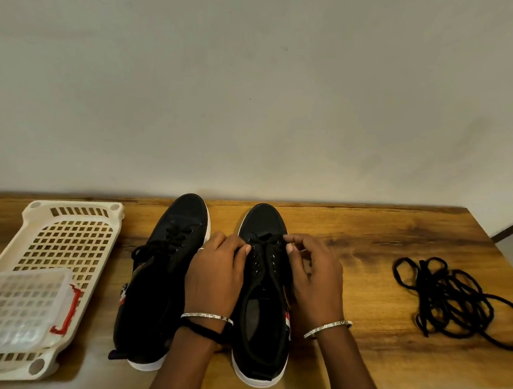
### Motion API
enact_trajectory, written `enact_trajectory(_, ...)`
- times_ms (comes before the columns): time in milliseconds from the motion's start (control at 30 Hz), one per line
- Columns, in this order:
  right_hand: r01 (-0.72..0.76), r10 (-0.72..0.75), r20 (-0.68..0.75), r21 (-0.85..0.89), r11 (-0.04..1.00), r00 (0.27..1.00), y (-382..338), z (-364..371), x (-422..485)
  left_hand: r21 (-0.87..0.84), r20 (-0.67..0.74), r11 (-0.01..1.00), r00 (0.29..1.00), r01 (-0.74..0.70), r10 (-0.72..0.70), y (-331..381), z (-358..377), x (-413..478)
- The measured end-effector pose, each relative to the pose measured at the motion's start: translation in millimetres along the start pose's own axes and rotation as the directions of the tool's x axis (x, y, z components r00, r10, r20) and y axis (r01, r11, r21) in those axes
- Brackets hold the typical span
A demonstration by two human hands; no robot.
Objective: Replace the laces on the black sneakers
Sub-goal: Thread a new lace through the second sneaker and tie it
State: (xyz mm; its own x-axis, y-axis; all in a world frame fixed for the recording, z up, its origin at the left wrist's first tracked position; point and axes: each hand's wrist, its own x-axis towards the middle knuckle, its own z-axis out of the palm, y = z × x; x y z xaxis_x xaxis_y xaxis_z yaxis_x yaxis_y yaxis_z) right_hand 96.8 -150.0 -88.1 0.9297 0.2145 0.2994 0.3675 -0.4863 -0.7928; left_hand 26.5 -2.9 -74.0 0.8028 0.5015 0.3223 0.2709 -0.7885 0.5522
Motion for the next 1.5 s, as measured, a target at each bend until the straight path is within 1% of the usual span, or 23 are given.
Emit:
enact_trajectory(67,0.044,-0.043,0.026,-0.04,0.998,0.999,0.2,0.5,3.7,0.049,0.016,0.999,1.0,-0.006,0.005,2.1,1.4,0.5)
enact_trajectory(133,0.072,-0.068,0.068,-0.061,0.996,0.995,-1.6,5.3,7.0,0.04,0.053,0.999,0.998,0.018,-0.02,2.4,3.4,1.3)
enact_trajectory(300,0.124,-0.104,0.149,-0.132,0.983,0.983,-7.6,14.8,17.5,-0.174,0.087,0.977,0.99,0.124,-0.11,-2.9,12.4,4.7)
enact_trajectory(400,0.138,-0.088,0.204,-0.247,0.959,0.975,-11.6,14.5,23.9,-0.245,0.093,0.955,0.985,0.167,-0.148,-5.3,12.7,4.5)
enact_trajectory(500,0.159,-0.046,0.264,-0.426,0.89,0.963,-19.5,17.1,26.1,-0.268,0.105,0.947,0.983,0.175,-0.152,-6.2,11.2,4.1)
enact_trajectory(567,0.157,-0.022,0.281,-0.468,0.87,0.959,-21.8,18.8,25.2,-0.278,0.103,0.944,0.983,0.176,-0.153,-6.6,10.7,4.6)
enact_trajectory(667,0.117,-0.002,0.27,-0.409,0.905,0.963,-19.8,18.2,24.4,-0.288,0.091,0.942,0.984,0.172,-0.153,-6.1,9.0,3.8)
enact_trajectory(767,0.009,0.069,0.259,-0.289,0.957,0.963,-22.7,18.4,24.3,-0.293,0.105,0.936,0.98,0.192,-0.168,-5.6,7.4,3.3)
enact_trajectory(933,-0.003,0.102,0.253,-0.363,0.932,0.962,-26.7,21.0,23.9,-0.339,0.176,0.898,0.957,0.279,-0.23,-5.9,4.8,4.5)
enact_trajectory(1033,-0.03,0.127,0.251,-0.356,0.934,0.96,-22.9,24.4,24.3,-0.345,0.202,0.884,0.945,0.315,-0.258,-7.0,4.7,4.2)
enact_trajectory(1067,-0.042,0.124,0.243,-0.319,0.947,0.962,-21.5,25.4,24.4,-0.346,0.203,0.881,0.943,0.322,-0.265,-7.4,5.3,4.3)
enact_trajectory(1100,-0.059,0.115,0.221,-0.243,0.968,0.968,-20.0,25.8,24.7,-0.352,0.2,0.877,0.941,0.328,-0.272,-8.0,5.7,4.5)
enact_trajectory(1133,-0.09,0.111,0.186,-0.119,0.989,0.976,-18.1,24.5,25.2,-0.36,0.196,0.871,0.939,0.336,-0.281,-8.7,5.9,4.5)
enact_trajectory(1167,-0.147,0.14,0.157,0.033,0.989,0.978,-17.1,20.6,26.1,-0.369,0.19,0.865,0.939,0.34,-0.288,-8.8,6.0,4.6)
enact_trajectory(1200,-0.222,0.197,0.151,0.172,0.96,0.969,-17.4,15.3,27.3,-0.373,0.184,0.864,0.94,0.338,-0.288,-9.1,6.0,4.5)
enact_trajectory(1233,-0.289,0.254,0.157,0.262,0.921,0.954,-16.3,9.9,28.6,-0.367,0.171,0.873,0.945,0.323,-0.277,-9.0,6.1,4.2)
enact_trajectory(1267,-0.333,0.295,0.165,0.296,0.895,0.941,-13.5,4.9,30.1,-0.351,0.151,0.889,0.955,0.295,-0.257,-8.6,5.8,3.4)
enact_trajectory(1333,-0.364,0.324,0.185,0.265,0.893,0.928,-7.4,-4.3,31.3,-0.308,0.098,0.922,0.972,0.233,-0.212,-6.7,4.2,1.6)
enact_trajectory(1400,-0.361,0.31,0.227,0.235,0.902,0.923,-3.4,-13.7,31.3,-0.282,0.061,0.941,0.982,0.189,-0.179,-5.5,2.5,0.1)
enact_trajectory(1500,-0.325,0.246,0.359,0.179,0.928,0.9,0.2,-25.2,25.8,-0.257,0.032,0.956,0.99,0.142,-0.139,-2.3,-1.0,-3.3)
